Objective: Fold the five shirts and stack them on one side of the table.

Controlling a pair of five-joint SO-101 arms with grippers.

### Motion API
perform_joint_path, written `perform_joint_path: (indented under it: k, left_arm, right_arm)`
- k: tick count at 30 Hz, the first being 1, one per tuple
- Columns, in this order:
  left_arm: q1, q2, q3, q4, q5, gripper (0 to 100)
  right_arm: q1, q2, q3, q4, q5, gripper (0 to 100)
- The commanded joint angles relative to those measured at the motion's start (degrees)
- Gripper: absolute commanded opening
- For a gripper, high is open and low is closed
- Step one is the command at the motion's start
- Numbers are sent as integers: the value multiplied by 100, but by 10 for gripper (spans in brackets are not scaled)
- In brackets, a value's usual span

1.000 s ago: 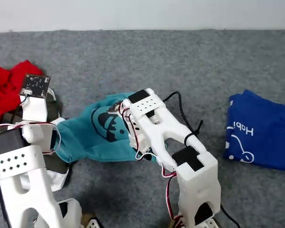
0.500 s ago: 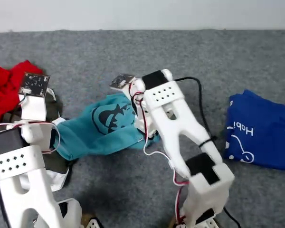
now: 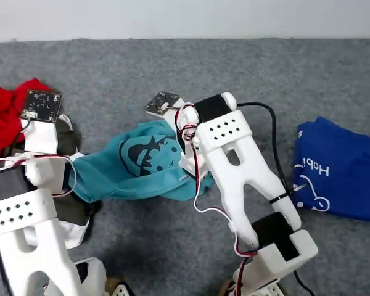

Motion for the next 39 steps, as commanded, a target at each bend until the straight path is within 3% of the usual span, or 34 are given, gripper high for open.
perform_joint_path:
  k: [1, 10, 21, 28, 39]
  left_arm:
    - [44, -132, -215, -97, -44, 15]
    - [44, -132, -224, -97, -44, 15]
    - [44, -132, -189, -97, -44, 15]
    - [44, -132, -189, -132, -44, 15]
    - [44, -97, -180, -132, -26, 15]
  right_arm:
    - [31, -48, -35, 242, 53, 11]
    - [31, -769, 53, 242, 53, 10]
    - [-699, 347, 1943, 75, 0, 12]
    - [-848, 813, 2031, 48, -457, 174]
    - [-1455, 1420, 2031, -233, -712, 218]
